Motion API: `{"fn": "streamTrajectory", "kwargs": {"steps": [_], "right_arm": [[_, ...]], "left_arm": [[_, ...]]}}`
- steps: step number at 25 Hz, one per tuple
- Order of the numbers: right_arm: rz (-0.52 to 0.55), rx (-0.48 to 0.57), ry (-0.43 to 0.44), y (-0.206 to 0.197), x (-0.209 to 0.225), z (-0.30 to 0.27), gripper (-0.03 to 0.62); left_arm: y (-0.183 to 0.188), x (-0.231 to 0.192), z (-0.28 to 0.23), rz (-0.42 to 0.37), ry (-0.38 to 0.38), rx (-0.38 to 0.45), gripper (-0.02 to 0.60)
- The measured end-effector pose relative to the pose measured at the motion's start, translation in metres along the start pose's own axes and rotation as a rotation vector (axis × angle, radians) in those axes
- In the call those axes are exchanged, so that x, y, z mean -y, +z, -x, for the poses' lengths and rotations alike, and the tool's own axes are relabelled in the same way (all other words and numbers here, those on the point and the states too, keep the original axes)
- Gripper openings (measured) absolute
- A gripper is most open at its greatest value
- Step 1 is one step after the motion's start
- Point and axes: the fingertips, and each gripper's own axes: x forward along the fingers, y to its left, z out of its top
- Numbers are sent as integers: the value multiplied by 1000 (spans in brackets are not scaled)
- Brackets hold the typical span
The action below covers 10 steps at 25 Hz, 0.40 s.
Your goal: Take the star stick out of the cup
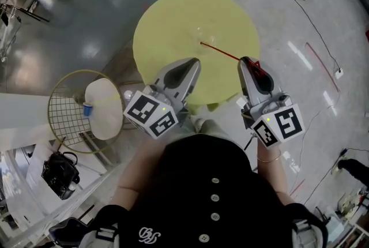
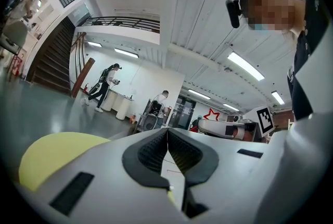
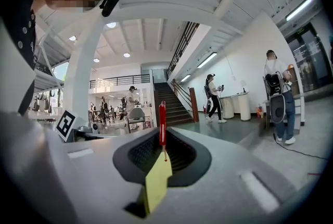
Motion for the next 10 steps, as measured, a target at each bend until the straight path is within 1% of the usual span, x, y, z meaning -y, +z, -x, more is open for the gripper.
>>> {"fn": "streamTrajectory", "kwargs": {"steps": [10], "right_arm": [[-7,-16,-11,-5,5,-6,14]], "left_arm": [[0,-10,-3,1,-5,5,12]]}}
